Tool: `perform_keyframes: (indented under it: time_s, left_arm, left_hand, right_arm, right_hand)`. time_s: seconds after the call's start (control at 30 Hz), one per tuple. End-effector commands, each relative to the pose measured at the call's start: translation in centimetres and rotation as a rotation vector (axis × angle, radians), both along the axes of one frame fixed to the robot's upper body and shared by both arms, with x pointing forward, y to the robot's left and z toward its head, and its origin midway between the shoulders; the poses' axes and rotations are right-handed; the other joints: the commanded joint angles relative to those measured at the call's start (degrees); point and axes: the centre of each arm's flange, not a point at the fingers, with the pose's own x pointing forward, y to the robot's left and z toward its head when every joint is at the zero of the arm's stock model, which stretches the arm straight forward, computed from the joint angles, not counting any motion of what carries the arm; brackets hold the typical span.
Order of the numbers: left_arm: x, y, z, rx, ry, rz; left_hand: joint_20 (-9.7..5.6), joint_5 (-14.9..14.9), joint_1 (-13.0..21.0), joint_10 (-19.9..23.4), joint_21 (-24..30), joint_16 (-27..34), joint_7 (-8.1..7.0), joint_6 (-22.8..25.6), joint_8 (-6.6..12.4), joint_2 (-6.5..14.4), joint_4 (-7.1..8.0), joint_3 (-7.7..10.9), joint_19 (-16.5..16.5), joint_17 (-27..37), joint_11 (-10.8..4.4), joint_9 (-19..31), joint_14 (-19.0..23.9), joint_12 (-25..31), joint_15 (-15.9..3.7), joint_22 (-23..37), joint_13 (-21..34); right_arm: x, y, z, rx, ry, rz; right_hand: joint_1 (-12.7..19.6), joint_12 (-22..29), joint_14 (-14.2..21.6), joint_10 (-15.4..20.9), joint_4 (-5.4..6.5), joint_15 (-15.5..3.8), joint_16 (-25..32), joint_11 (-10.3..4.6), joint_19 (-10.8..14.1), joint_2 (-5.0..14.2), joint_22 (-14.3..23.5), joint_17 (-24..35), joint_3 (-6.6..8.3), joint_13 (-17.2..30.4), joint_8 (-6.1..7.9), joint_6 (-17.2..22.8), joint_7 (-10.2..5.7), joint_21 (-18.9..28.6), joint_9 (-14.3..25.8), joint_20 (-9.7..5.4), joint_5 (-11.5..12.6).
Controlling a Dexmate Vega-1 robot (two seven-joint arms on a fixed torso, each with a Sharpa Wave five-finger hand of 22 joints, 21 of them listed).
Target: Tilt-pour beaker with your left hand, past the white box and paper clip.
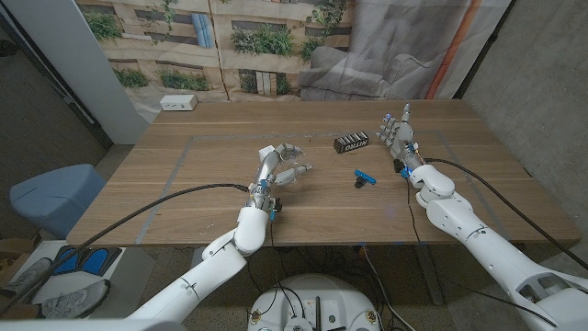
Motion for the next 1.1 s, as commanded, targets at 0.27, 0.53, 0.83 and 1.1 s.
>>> perform_keyframes:
  time_s: [0.27,0.53,0.83,1.1]
  left_arm:
    - [0.7,-0.5,-1.3,0.052,0.110,-0.046]
    - [1.0,-0.8,-2.0,0.073,0.123,-0.057]
    - [1.3,-1.2,-2.6,0.088,0.125,-0.072]
    - [1.5,-1.3,-3.2,0.090,0.133,-0.081]
  left_hand:
    - [-0.18,-1.11,-1.98,-2.83,0.13,-0.36,0.08,-0.52,-4.27,9.29,-0.29,1.79,-0.44,-2.54,0.12,-0.83,-1.23,-2.70,-8.01,0.02,-2.49]
    - [-0.09,-1.77,-1.50,-2.99,-0.09,0.02,-0.08,-0.36,-5.68,8.73,-0.39,1.39,-1.14,-2.82,-0.34,-0.89,-2.04,-3.46,-8.06,-0.01,-3.52]
    - [-0.10,-2.39,-1.47,-3.21,-0.24,0.29,-0.41,-0.27,-7.06,8.49,-0.16,0.93,-1.78,-3.01,-0.68,-0.89,-2.89,-4.19,-8.00,-0.04,-4.47]
    - [-0.08,-2.78,-1.50,-3.20,-0.27,0.52,-0.68,-0.33,-8.12,8.51,0.00,0.65,-2.15,-3.11,-0.67,-0.87,-3.37,-4.64,-8.10,-0.04,-5.15]
  right_arm:
    - [0.0,0.0,0.0,0.000,0.000,0.000]
    - [0.0,0.0,0.0,0.000,0.000,0.000]
    - [0.0,0.0,0.0,0.000,0.000,0.000]
    - [0.0,0.0,0.0,0.000,0.000,0.000]
  right_hand:
    - [0.37,0.35,-0.31,-0.53,0.06,-1.12,0.17,0.16,0.05,4.91,0.27,0.33,-0.32,0.28,0.32,-0.31,-0.04,0.41,0.09,0.37,0.35]
    - [0.37,0.35,-0.31,-0.53,0.06,-1.12,0.17,0.16,0.05,4.91,0.27,0.33,-0.32,0.28,0.32,-0.31,-0.04,0.41,0.09,0.37,0.35]
    - [0.37,0.35,-0.31,-0.53,0.06,-1.12,0.17,0.16,0.05,4.91,0.27,0.33,-0.32,0.28,0.32,-0.31,-0.04,0.41,0.09,0.37,0.35]
    - [0.37,0.35,-0.31,-0.53,0.06,-1.12,0.17,0.16,0.05,4.91,0.27,0.33,-0.32,0.28,0.32,-0.31,-0.04,0.41,0.09,0.37,0.35]
